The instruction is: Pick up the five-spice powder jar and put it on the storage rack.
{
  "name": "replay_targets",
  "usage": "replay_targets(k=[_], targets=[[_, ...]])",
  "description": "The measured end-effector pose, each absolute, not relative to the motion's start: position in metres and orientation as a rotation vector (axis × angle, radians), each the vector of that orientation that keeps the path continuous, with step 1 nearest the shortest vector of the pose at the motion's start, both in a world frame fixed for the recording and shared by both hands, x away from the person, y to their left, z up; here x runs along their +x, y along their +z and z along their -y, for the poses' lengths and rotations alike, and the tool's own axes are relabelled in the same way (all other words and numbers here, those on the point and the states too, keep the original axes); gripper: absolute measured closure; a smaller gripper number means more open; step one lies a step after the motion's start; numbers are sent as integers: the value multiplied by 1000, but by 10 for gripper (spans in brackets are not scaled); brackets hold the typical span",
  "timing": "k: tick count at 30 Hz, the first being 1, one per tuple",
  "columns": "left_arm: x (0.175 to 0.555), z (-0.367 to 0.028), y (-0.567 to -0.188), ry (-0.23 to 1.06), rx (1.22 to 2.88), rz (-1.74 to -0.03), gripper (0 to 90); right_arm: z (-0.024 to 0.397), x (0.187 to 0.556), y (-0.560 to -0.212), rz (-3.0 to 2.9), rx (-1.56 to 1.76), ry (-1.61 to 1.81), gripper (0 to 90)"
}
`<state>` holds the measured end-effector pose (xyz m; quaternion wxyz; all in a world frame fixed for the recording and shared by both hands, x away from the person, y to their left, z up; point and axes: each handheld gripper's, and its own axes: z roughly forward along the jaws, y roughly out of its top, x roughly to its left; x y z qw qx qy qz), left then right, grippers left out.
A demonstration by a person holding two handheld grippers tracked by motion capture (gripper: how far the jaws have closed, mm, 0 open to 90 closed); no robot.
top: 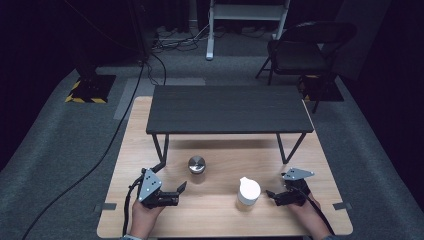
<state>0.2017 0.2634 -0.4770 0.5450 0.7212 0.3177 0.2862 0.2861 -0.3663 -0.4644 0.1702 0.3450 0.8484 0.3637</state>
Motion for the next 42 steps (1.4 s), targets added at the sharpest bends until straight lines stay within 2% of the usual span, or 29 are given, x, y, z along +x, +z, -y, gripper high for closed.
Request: replay_targets(k=[13, 32, 38, 42], targets=[[217, -259, -486, 611, 1669, -751, 50, 366, 286, -464, -2410, 980, 1034, 20], [250, -231, -487, 575, 1662, -728, 74, 366, 286, -465, -2409, 984, 1035, 20], [263, -228, -495, 503, 1705, -758, 84, 367, 286, -465, -2409, 983, 1035, 20], [267, -223, -499, 501, 1746, -778, 112, 367, 286, -465, -2409, 983, 1035, 20]])
